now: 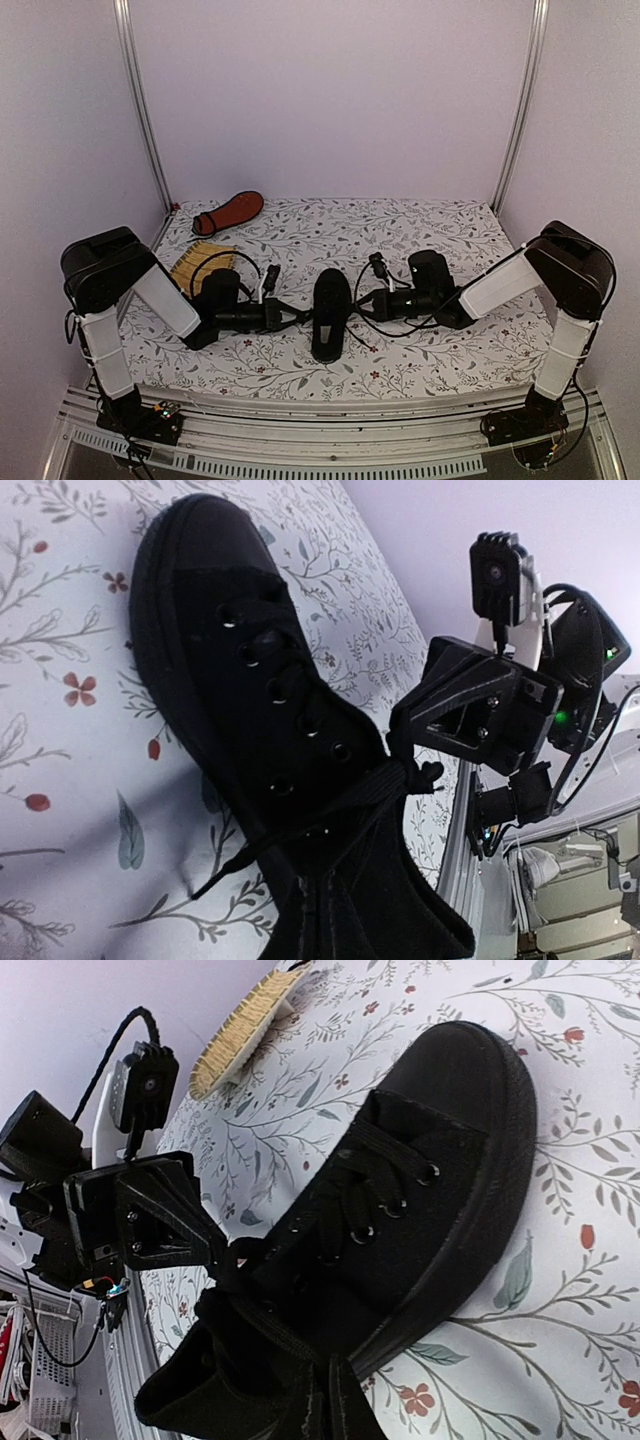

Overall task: Tie the shoes
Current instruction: Pull the loops with the shoelace from the shoe.

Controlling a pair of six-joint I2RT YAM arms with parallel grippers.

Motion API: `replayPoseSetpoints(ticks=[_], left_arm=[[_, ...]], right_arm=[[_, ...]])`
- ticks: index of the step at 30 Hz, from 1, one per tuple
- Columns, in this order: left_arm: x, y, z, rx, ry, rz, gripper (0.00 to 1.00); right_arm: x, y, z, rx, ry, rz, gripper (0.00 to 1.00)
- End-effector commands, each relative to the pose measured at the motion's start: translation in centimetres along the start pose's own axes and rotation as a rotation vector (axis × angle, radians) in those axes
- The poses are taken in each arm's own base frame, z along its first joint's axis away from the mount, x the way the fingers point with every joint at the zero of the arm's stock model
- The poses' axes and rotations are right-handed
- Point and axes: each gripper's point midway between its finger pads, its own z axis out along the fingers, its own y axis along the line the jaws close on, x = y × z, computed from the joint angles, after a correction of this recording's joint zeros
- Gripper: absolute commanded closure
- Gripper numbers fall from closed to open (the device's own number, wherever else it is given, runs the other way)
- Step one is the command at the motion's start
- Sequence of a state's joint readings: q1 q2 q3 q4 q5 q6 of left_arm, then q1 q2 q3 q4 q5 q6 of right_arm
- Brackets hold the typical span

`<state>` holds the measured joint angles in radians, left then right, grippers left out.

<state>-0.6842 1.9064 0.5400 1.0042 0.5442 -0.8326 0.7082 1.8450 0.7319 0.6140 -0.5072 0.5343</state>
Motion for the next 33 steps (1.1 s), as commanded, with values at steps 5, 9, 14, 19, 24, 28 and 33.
replayPoseSetpoints(ticks=[5,9,14,19,24,28,33], left_arm=[[-0.7,1.6,-1.4,-0.075,-0.074,-0.038,1.00],[-0.6,1.9,-1.6,-0.087,-0.073,-0.043,1.00],[-0.4,2.4,-1.8,-0.103,-0.075,-0.050,1.00],[-0.3,2.9,-2.1,-0.119,-0.078,-0.057,1.00],[-0.1,3.4,-2.5,-0.139,-0.084,-0.067,1.00],[0.0,3.4,-2.5,-0.136,-0.081,-0.065,1.00],[0.1,3.2,-2.4,-0.121,-0.067,-0.060,1.00]], right_arm=[[-0.4,-3.0,-2.1,0.127,-0.050,0.039,0.98],[-0.1,-4.2,-2.7,0.173,-0.055,0.057,0.98],[0.3,-4.9,-3.4,0.198,-0.059,0.070,0.98],[0.3,-5.3,-3.8,0.213,-0.065,0.069,0.98],[0.4,-6.1,-4.2,0.240,-0.071,0.082,0.98],[0.7,-6.2,-4.2,0.237,-0.064,0.087,0.98],[0.5,-5.6,-4.1,0.210,-0.062,0.071,0.98]])
